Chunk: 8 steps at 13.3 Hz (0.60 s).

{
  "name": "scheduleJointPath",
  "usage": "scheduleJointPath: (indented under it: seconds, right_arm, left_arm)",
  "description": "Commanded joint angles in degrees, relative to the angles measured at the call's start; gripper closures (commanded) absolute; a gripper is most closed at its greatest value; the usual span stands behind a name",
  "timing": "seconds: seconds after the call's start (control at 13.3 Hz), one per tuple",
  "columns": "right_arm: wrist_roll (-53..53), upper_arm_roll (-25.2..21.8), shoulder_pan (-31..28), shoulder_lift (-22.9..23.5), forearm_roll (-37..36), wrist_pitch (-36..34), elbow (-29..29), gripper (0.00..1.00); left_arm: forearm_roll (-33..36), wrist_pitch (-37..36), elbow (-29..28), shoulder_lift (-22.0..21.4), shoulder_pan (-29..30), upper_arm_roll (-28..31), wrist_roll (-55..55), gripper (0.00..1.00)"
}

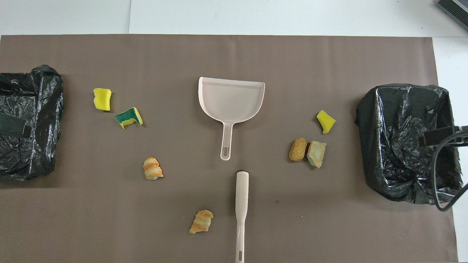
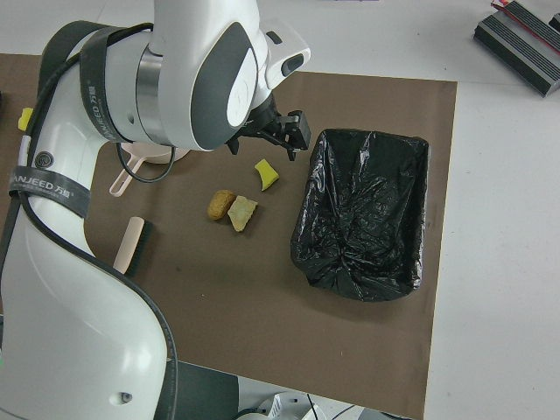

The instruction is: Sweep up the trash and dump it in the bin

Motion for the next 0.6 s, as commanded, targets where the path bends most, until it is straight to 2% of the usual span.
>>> scheduleJointPath:
  seconds: [0.0, 0.53]
  right_arm:
    - [1.25, 0.60, -0.68, -1.00, -0.58, 1.08, -1.31, 0.00]
    - [1.25, 0.60, -0.68, -1.00, -0.50, 0.64, -1.31, 0.00]
  left_arm:
    - [0.90, -0.71, -0.67, -0.89, 1.36, -0.42, 1.15, 0.00]
    - [0.81, -0.71, -0.85, -0.99, 1.01, -0.60, 0.19, 0.00]
